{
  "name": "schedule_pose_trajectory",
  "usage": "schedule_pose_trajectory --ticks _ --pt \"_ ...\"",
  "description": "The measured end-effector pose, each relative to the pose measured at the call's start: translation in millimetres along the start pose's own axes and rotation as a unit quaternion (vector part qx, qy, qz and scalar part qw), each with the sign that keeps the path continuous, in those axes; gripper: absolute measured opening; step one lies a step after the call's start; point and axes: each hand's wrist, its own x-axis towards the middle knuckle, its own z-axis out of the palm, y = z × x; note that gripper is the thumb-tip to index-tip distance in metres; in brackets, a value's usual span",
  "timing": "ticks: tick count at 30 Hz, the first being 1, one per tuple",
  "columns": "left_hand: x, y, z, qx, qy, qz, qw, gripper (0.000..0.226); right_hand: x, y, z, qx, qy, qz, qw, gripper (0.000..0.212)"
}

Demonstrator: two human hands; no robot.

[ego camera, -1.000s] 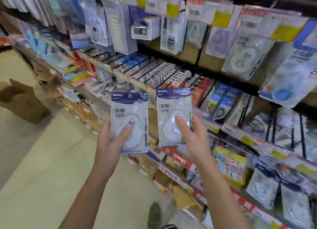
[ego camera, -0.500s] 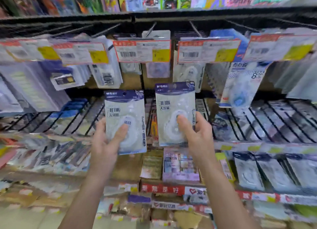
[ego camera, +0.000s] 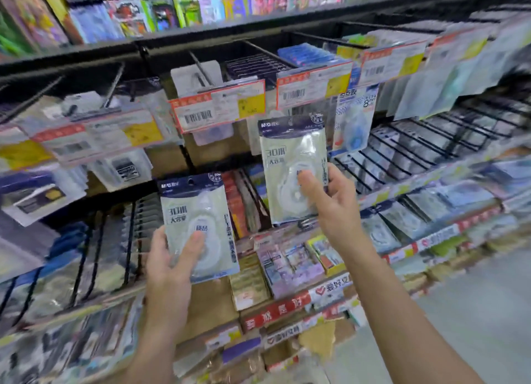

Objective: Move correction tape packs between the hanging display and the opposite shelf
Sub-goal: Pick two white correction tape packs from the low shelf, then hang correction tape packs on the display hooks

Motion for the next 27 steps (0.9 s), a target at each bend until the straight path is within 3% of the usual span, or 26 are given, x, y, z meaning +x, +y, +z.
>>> schedule_pose_trajectory --ticks 5,13,17,21,27 --pt "2.5 0.9 1.5 -0.005 -0.017 -0.011 1.000 0.026 -3.5 -6.8 2.3 -0.044 -0.004 -0.001 0.999 0.020" --pt "4.3 5.8 18.0 0.006 -0.020 -0.001 1.000 0.028 12.8 -11.5 -9.4 -0.006 -0.004 -0.014 1.000 0.024" --pt "2.3 0.4 24.3 0.027 -0.016 0.006 0.999 0.028 23.0 -5.1 -13.6 -0.012 -0.015 -0.017 1.000 0.058" --pt "-0.9 -0.9 27.2 0.027 0.001 0.011 1.000 0.029 25.8 -6.8 -19.6 -0.018 -0.030 -0.071 0.997 0.023" --pt "1.8 3.6 31.8 0.032 0.010 0.018 0.999 0.033 36.6 -12.4 -14.0 0.000 -0.035 -0.092 0.995 0.047"
